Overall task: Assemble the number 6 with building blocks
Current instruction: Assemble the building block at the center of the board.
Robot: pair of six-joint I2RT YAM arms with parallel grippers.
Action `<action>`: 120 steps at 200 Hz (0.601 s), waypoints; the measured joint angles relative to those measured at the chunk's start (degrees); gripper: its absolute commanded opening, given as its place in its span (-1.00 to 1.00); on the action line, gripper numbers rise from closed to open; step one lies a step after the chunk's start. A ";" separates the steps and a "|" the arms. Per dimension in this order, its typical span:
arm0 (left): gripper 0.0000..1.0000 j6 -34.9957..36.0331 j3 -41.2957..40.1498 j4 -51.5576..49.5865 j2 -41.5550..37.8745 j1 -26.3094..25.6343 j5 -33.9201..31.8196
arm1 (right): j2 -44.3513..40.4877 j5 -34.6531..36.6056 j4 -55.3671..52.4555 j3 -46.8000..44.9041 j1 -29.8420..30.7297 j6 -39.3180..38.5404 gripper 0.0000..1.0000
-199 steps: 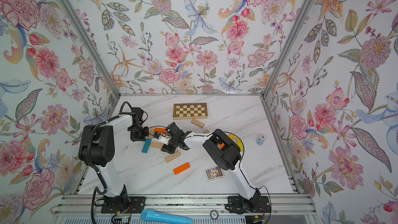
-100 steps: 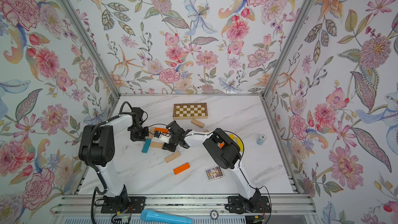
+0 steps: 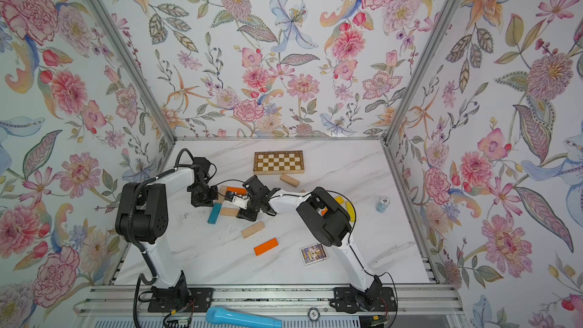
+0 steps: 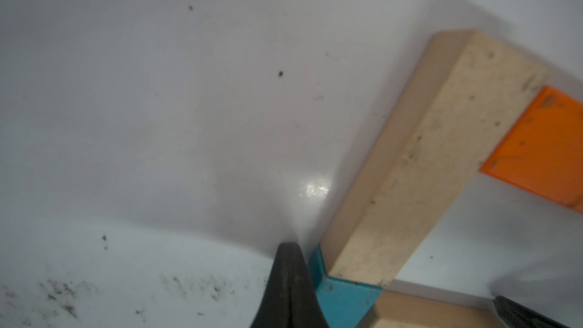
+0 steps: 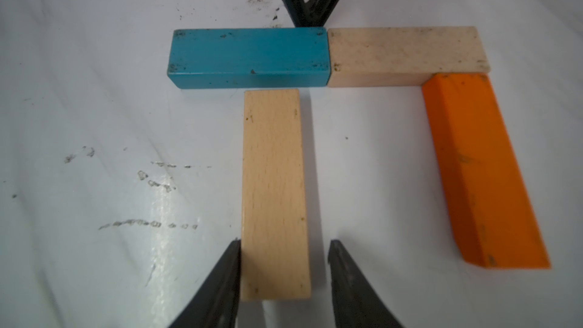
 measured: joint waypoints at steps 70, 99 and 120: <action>-1.00 0.24 0.02 -0.04 0.04 -0.02 0.02 | 0.48 -0.26 -3.08 1.77 -0.37 0.02 -0.24; -1.00 0.39 0.04 -0.04 0.04 -0.02 0.02 | 1.36 -0.24 -3.91 3.37 -0.55 0.02 -0.29; -1.00 0.39 0.04 -0.04 0.07 -0.02 0.02 | 2.12 -0.22 -4.66 4.74 -0.55 0.04 -0.31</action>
